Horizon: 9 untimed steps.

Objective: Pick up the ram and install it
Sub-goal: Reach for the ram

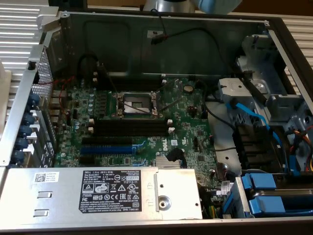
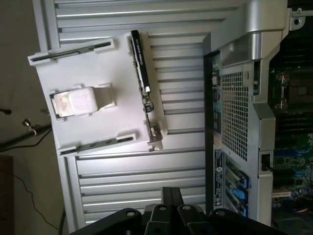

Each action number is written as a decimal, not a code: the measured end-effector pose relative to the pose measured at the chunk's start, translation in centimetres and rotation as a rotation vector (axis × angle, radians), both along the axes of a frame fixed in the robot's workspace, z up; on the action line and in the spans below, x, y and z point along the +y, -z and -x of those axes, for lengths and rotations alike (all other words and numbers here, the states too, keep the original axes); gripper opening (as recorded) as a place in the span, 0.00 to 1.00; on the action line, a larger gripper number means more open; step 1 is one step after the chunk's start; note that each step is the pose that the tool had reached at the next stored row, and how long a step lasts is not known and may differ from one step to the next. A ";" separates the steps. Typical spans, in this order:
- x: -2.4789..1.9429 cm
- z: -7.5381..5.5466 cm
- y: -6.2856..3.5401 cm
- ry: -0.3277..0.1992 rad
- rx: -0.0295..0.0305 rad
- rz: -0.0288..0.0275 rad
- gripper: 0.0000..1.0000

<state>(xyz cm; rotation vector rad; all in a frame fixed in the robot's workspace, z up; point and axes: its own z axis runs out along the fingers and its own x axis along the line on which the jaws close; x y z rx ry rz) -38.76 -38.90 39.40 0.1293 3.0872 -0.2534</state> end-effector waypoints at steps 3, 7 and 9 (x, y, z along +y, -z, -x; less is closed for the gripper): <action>0.02 1.3 0.00 0.000 -0.0001 0.0000 0.11; 0.03 3.2 0.00 0.000 0.0000 0.0001 0.11; 0.04 4.1 0.01 0.000 -0.0001 -0.0005 0.11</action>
